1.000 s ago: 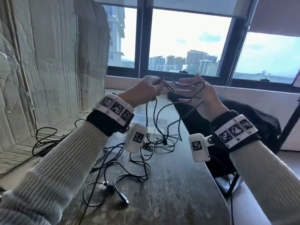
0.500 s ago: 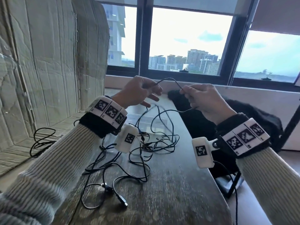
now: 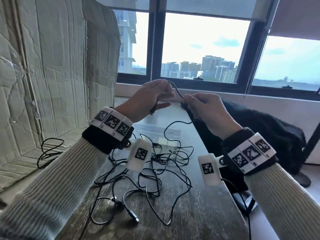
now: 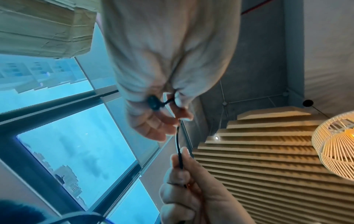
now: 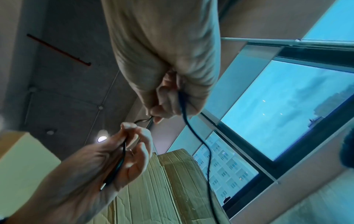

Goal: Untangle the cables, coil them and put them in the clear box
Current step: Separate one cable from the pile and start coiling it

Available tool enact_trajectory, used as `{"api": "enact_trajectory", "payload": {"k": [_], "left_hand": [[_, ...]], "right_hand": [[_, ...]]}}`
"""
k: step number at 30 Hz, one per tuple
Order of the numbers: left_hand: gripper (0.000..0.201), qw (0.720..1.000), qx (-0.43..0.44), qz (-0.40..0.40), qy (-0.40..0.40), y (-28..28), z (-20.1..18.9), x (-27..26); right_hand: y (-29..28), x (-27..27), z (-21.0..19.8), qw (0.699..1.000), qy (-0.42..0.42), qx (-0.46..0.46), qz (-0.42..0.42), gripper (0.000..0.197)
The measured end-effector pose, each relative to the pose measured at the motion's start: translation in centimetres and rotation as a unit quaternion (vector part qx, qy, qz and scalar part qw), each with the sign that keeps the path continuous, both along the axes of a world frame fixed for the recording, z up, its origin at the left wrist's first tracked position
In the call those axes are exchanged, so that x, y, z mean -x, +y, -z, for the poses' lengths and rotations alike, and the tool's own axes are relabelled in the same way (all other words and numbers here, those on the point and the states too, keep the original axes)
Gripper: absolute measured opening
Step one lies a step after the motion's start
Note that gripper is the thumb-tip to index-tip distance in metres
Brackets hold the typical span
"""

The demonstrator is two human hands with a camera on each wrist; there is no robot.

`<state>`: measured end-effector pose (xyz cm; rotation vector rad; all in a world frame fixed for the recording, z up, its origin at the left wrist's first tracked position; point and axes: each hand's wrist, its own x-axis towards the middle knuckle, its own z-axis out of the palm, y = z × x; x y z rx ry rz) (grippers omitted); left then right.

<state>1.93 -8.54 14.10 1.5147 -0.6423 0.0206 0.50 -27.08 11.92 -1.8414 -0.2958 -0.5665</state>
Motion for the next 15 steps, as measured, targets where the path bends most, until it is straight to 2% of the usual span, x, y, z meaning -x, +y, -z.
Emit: {"api": "enact_trajectory", "payload": {"k": [3, 5, 8, 10, 12, 15], "left_hand": [[0.021, 0.991, 0.117, 0.046, 0.050, 0.7, 0.1, -0.4], [0.025, 0.983, 0.146, 0.087, 0.063, 1.1, 0.1, -0.4], [0.030, 0.972, 0.175, 0.138, 0.073, 1.9, 0.3, -0.3], [0.031, 0.968, 0.190, 0.141, 0.083, 2.1, 0.6, 0.0], [0.031, 0.962, 0.217, 0.134, 0.093, 1.9, 0.9, 0.1], [0.030, 0.939, 0.295, 0.136, 0.112, 1.3, 0.9, 0.0]], "right_hand": [[0.6, 0.5, 1.0, 0.995, 0.027, -0.043, -0.087, 0.018], [1.0, 0.9, 1.7, 0.991, 0.025, -0.066, -0.116, 0.013], [0.9, 1.3, 2.2, 0.985, 0.013, -0.133, -0.113, 0.015], [0.6, 1.5, 2.2, 0.984, 0.009, -0.154, -0.089, 0.018], [0.3, 1.5, 2.3, 0.989, 0.002, -0.132, -0.064, 0.019], [0.2, 1.4, 2.9, 0.999, -0.031, -0.008, -0.040, 0.021]]}}
